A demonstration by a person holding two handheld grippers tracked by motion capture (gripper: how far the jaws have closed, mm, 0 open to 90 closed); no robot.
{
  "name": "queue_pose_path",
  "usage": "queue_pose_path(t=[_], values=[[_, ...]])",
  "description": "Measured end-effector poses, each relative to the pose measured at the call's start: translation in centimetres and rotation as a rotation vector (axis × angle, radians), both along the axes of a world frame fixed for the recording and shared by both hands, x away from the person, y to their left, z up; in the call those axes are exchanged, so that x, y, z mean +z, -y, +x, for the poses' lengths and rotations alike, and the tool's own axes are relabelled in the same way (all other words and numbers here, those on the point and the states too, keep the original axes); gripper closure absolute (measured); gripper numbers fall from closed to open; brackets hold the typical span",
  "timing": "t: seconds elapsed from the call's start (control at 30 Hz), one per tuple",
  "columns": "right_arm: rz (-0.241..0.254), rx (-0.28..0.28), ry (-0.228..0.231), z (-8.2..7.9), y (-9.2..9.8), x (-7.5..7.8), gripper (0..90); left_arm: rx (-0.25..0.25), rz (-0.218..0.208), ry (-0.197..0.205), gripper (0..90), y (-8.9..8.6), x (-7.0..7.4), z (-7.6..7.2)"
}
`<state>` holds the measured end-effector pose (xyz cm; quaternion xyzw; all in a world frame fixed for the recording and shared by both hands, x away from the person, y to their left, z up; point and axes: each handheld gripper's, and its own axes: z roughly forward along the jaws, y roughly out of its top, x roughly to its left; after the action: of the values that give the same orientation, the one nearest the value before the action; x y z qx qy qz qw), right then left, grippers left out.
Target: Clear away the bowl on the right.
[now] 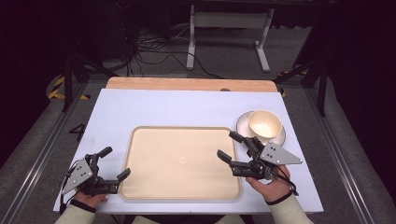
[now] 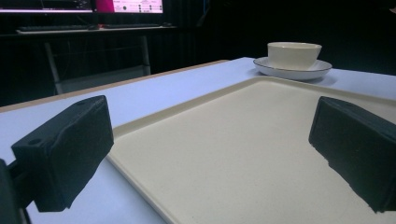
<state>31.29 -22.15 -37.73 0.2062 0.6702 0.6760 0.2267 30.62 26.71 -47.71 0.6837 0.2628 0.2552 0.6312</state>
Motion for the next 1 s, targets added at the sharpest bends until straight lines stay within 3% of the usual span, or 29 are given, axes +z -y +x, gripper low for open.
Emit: queue_pose_path(t=[0.13,0.3,0.43,0.53,0.63,0.77,1.0], values=[[-0.044,-0.023,0.002,0.3,-0.2,0.3,27.9,0.0,0.0,-0.003,0.4,0.0,0.0,0.0],[-0.042,-0.018,0.001,0.8,-0.5,1.1,25.2,0.0,0.001,-0.002,0.4,0.0,0.0,0.0],[-0.056,-0.012,-0.047,1.2,-0.6,1.2,23.7,0.0,0.001,0.0,0.4,0.0,0.0,0.0],[-0.083,-0.057,-0.073,1.7,-0.5,1.4,23.6,0.0,0.002,0.0,0.4,0.0,0.0,0.0],[-0.076,-0.071,-0.075,2.0,-0.3,1.6,23.6,0.0,0.001,0.0,0.4,0.0,0.0,0.0],[-0.027,-0.1,-0.121,2.7,0.3,2.3,19.6,0.001,0.0,0.0,0.4,0.0,0.0,0.0],[-0.063,-0.19,-0.16,3.5,1.5,3.0,19.6,0.0,0.002,-0.001,0.4,0.0,0.0,0.0]])
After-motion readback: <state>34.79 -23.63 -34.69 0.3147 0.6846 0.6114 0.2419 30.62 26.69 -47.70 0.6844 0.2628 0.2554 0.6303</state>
